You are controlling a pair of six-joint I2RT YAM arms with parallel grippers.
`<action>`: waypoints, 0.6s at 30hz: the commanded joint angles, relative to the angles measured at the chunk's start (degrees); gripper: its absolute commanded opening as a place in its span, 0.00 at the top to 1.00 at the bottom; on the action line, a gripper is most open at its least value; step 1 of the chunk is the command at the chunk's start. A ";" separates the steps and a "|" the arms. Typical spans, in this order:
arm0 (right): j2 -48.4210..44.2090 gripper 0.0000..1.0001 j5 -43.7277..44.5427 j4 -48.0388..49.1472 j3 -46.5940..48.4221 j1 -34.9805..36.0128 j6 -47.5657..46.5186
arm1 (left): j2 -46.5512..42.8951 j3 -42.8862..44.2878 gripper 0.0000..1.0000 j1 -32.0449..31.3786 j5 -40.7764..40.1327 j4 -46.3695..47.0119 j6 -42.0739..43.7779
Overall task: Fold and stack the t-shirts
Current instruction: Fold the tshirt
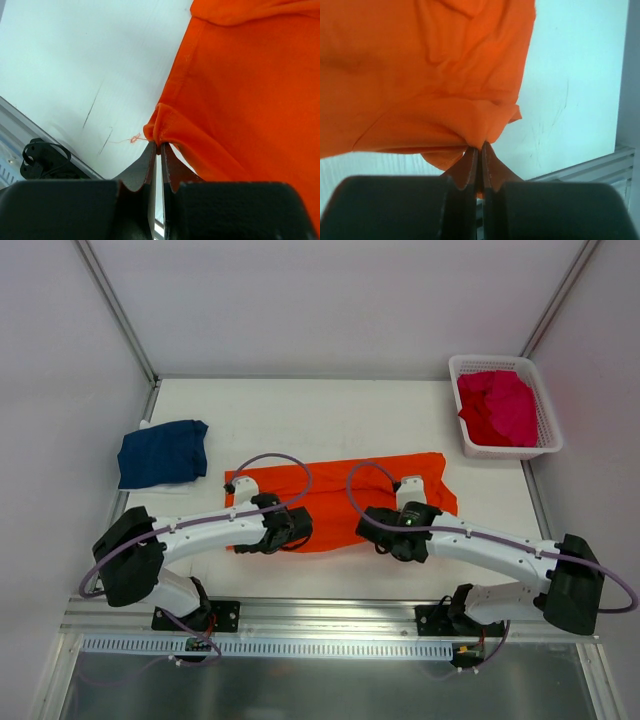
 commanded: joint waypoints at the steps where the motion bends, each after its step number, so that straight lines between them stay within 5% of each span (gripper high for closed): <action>1: 0.74 1.00 5.47 2.90 1.15 -4.47 -7.57 | 2.22 3.10 1.00 1.73 -3.11 -1.49 2.44; 7: 4.51 1.00 4.60 18.79 1.41 -12.47 -21.72 | 7.49 7.14 1.00 5.07 -3.90 -0.08 6.57; 18: 17.61 1.00 1.87 31.91 8.70 -20.91 -37.54 | 10.49 11.98 1.00 11.84 -5.92 0.97 12.55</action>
